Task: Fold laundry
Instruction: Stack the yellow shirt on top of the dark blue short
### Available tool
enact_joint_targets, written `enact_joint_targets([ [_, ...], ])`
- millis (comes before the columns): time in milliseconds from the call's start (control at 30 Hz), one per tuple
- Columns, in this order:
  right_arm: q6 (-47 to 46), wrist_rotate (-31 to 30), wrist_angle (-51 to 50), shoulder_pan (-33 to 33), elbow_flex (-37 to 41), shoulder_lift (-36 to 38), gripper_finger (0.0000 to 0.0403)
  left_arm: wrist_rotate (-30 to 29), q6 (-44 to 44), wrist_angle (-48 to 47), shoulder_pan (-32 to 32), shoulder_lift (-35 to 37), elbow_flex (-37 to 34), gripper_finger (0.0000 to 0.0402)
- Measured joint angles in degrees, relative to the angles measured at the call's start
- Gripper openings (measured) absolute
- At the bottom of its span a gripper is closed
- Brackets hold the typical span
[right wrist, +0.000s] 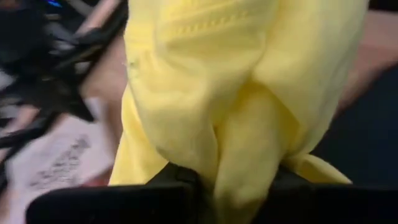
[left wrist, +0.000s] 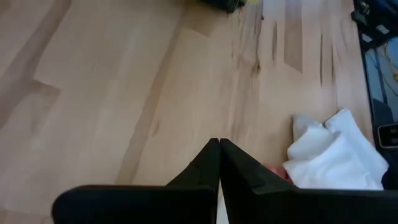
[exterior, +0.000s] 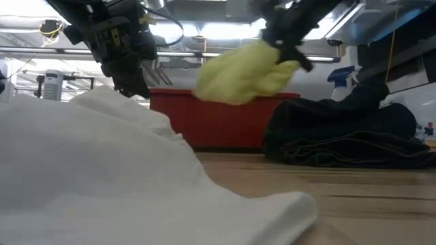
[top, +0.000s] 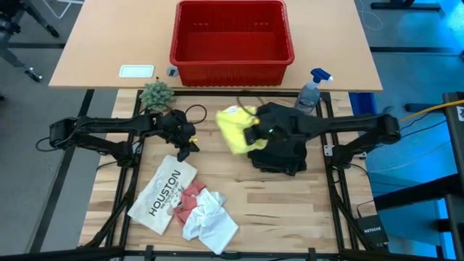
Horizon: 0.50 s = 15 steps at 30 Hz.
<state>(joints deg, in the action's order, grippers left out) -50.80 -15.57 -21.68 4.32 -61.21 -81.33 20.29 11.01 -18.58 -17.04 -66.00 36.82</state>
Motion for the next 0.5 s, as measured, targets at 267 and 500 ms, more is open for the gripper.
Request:
enact_joint_targets([
  [267,0.2,-0.4,-20.4,6.8,-0.1,15.0,0.0052,0.0,0.7,1.5,0.0,0.0,0.0,0.0],
  [500,-1.3,8.6,-26.2,15.2,8.1,19.9,0.0052,0.0,0.2,1.7,0.0,0.0,0.0,0.0],
])
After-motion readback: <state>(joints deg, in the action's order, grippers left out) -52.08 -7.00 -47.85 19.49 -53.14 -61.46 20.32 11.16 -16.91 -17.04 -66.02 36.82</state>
